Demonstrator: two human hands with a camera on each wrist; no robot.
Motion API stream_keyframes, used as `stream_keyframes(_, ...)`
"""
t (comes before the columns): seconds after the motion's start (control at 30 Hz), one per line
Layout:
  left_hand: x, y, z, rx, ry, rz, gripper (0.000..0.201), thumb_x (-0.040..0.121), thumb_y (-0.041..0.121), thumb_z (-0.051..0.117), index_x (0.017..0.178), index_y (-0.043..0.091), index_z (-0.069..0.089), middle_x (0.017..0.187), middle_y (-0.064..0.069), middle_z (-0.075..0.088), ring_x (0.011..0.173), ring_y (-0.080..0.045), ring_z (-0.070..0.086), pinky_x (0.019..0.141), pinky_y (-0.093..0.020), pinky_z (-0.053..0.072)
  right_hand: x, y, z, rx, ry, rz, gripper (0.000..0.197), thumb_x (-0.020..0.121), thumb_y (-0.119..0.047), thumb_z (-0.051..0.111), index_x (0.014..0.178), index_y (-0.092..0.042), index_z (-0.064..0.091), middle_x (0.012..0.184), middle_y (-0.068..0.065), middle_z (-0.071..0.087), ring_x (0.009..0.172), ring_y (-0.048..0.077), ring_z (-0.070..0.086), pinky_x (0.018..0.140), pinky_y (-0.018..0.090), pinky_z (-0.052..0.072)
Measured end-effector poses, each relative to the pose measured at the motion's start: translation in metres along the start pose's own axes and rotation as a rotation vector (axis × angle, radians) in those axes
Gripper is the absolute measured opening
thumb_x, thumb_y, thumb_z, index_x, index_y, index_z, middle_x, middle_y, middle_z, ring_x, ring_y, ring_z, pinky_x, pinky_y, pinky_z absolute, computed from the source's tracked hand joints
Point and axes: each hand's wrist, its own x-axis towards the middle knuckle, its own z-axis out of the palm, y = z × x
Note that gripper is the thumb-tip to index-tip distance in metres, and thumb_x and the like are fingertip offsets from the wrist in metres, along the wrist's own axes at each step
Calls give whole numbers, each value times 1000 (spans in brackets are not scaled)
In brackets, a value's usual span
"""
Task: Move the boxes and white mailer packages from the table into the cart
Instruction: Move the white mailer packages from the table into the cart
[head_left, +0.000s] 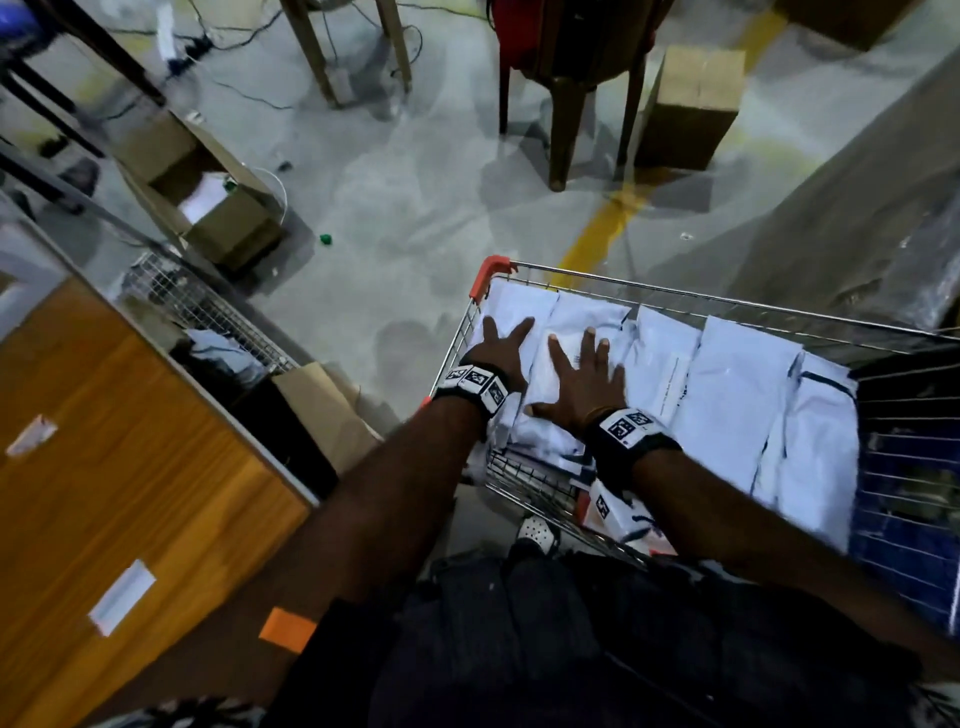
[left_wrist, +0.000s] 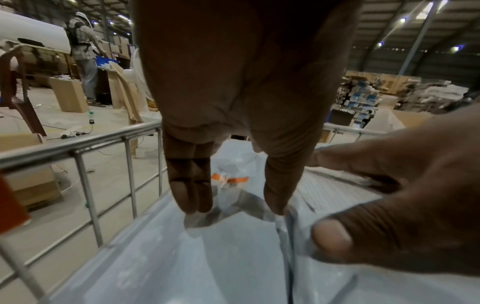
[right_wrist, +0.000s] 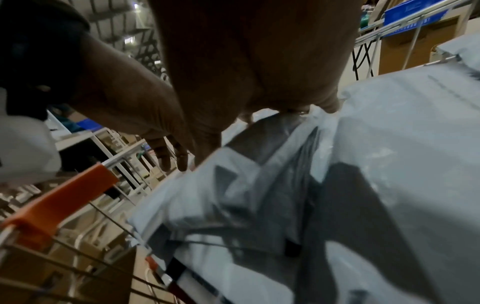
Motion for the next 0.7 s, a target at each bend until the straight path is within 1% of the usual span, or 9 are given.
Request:
stream_keyframes(0.07,-4,-2,-2,-11,21,10,98,81,26,72,154,38,8,159,-24,-12,128,-42,48,102,-41,44,-4,-6,-3,42,26,17,106,77,-72,60,153,-36,-5,158,14,-25,147,37,-17,116,58,3)
stream_keyframes(0.13,-13,-5,-9,-42,41,22,94,82,24,71,154,36,11,159,-25,-7,124,-40,52,103,-42,44,-12,-13,-8,102,90,22,94,84,-65,57,154,-33,3,160,16,-17,148,38,-12,116,57,6)
stream_keyframes(0.23,-35,-7,-19,-100,86,33,83,86,30,69,154,31,20,157,-23,9,131,-37,46,106,-40,40,-24,-21,-13,181,201,7,75,90,-50,58,152,-29,21,160,19,7,148,36,8,117,51,21)
stream_keyframes(0.27,-44,-9,-21,-131,104,37,80,87,32,68,153,30,24,155,-23,17,133,-36,44,107,-40,39,-29,-26,-15,209,228,-6,70,90,-47,59,150,-29,28,158,19,16,145,35,17,114,49,27)
stream_keyframes(0.33,-65,-16,-27,-195,139,47,73,87,35,67,151,25,31,143,-23,34,128,-37,48,104,-38,41,-40,-37,-20,283,262,-35,60,88,-43,61,142,-28,41,147,17,34,136,35,34,107,46,37)
stream_keyframes(0.43,-106,-33,-34,-259,173,75,61,92,32,64,146,16,41,134,-22,50,124,-34,49,99,-32,36,-55,-60,-24,328,263,-131,47,85,-41,61,128,-25,56,129,15,51,121,34,47,100,44,42)
stream_keyframes(0.53,-153,-59,-34,-304,227,80,50,92,29,64,138,13,50,126,-18,59,119,-30,51,92,-31,35,-75,-87,-23,339,262,-238,37,85,-33,62,120,-23,62,120,15,56,116,33,52,98,42,44)
stream_keyframes(0.6,-184,-81,-29,-331,291,36,43,90,30,66,130,17,57,114,-18,61,111,-31,55,86,-32,37,-90,-107,-22,321,265,-301,32,86,-27,63,117,-21,64,116,14,57,111,31,54,96,41,45)
stream_keyframes(0.7,-239,-120,-19,-386,369,-66,33,90,31,64,122,22,61,103,-12,62,101,-26,58,79,-30,37,-120,-150,-13,329,222,-420,27,84,-23,63,111,-21,66,107,12,58,96,28,62,90,38,48)
